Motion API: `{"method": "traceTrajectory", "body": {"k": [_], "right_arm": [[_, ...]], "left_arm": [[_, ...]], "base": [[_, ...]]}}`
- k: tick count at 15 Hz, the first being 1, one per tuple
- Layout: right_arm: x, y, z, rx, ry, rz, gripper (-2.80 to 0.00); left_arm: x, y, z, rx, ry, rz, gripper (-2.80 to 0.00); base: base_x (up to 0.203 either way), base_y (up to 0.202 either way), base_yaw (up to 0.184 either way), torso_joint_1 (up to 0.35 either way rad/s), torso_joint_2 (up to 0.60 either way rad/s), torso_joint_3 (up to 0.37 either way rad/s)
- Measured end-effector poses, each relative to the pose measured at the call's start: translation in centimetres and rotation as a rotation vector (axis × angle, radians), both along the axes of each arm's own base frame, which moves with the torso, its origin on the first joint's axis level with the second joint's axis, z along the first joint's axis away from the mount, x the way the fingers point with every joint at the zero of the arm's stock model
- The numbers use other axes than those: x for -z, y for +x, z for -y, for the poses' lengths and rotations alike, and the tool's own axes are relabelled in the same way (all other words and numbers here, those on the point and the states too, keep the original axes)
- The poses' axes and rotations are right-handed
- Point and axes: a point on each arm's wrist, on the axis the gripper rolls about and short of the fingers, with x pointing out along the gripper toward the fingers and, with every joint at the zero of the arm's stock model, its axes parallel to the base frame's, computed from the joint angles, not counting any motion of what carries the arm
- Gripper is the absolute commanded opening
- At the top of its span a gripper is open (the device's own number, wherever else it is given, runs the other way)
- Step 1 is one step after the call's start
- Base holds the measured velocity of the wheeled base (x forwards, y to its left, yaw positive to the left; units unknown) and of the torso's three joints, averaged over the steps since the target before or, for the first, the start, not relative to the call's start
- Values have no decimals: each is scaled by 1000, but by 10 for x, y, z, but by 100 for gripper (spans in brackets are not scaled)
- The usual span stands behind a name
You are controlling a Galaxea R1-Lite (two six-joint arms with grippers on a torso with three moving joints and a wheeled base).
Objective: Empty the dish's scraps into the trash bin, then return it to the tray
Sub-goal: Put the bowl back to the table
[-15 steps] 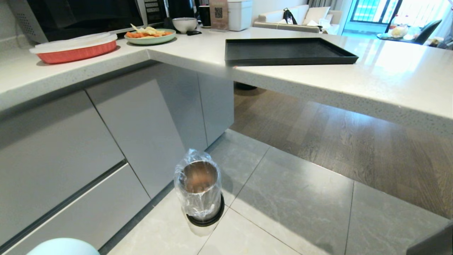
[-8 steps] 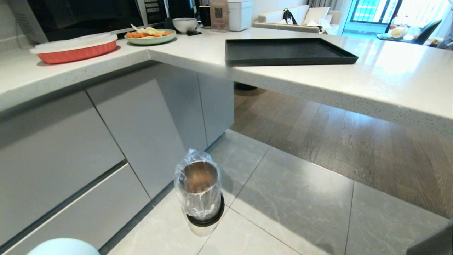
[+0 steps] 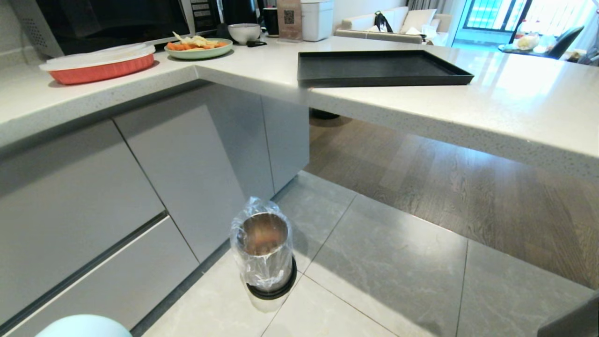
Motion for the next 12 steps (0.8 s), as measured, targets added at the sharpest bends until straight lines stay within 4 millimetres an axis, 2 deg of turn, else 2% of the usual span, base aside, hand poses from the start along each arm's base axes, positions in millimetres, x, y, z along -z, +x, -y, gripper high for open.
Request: {"method": "traceTrajectory", "body": {"k": [5, 12], "right_arm": [[0, 0, 0, 0, 0, 0, -280], [0, 0, 0, 0, 0, 0, -280]], "left_arm": [[0, 0, 0, 0, 0, 0, -280], [0, 0, 0, 0, 0, 0, -280]], "base": [[0, 0, 0, 0, 0, 0], [-1, 8, -155, 2, 2, 0]]}}
